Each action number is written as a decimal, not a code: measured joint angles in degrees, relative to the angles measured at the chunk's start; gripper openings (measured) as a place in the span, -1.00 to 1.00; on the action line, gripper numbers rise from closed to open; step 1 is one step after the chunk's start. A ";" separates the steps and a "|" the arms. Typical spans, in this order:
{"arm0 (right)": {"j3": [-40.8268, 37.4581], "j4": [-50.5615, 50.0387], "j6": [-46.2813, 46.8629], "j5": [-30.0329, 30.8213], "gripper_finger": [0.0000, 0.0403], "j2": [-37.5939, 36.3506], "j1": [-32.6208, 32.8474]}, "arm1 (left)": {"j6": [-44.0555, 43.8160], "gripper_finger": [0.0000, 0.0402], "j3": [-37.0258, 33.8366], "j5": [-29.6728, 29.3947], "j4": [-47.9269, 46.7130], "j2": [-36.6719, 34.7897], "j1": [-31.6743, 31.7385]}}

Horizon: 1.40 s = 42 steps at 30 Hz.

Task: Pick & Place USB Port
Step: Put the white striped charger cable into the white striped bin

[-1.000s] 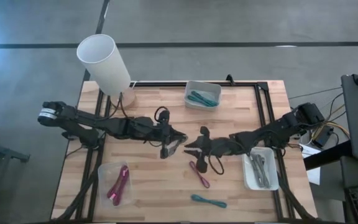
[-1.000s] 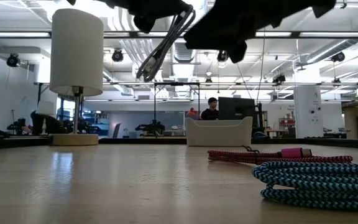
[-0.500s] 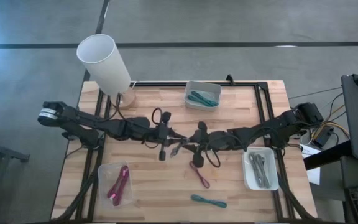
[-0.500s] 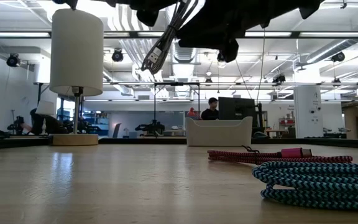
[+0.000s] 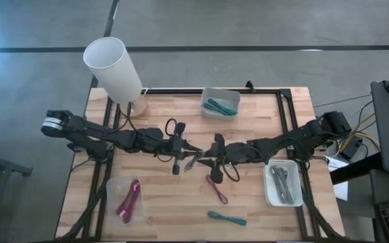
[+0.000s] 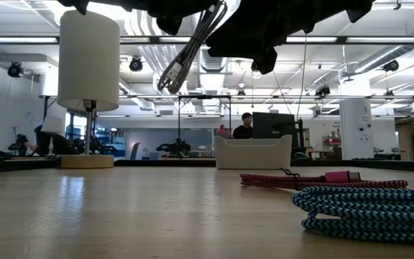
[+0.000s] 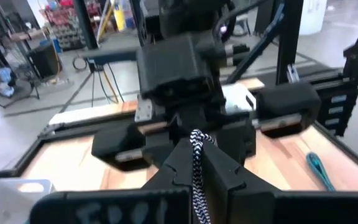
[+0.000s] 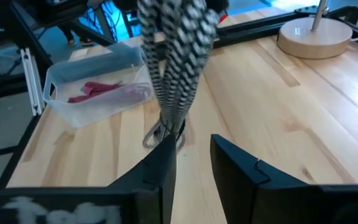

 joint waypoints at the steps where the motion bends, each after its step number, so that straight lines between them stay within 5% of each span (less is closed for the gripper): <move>1: 0.00 -0.36 0.00 -0.05 -0.53 0.00 0.00 | -0.13 -0.94 0.00 0.05 -0.87 0.00 -0.02; 28: -0.07 6.43 -4.29 0.37 -0.54 -0.04 -0.07 | -1.24 -0.94 -0.04 -1.49 4.39 3.42 -0.07; 42: -0.04 4.10 -3.43 0.35 -0.90 -0.13 -0.07 | -0.96 -0.94 -0.04 -1.48 4.64 3.63 -0.07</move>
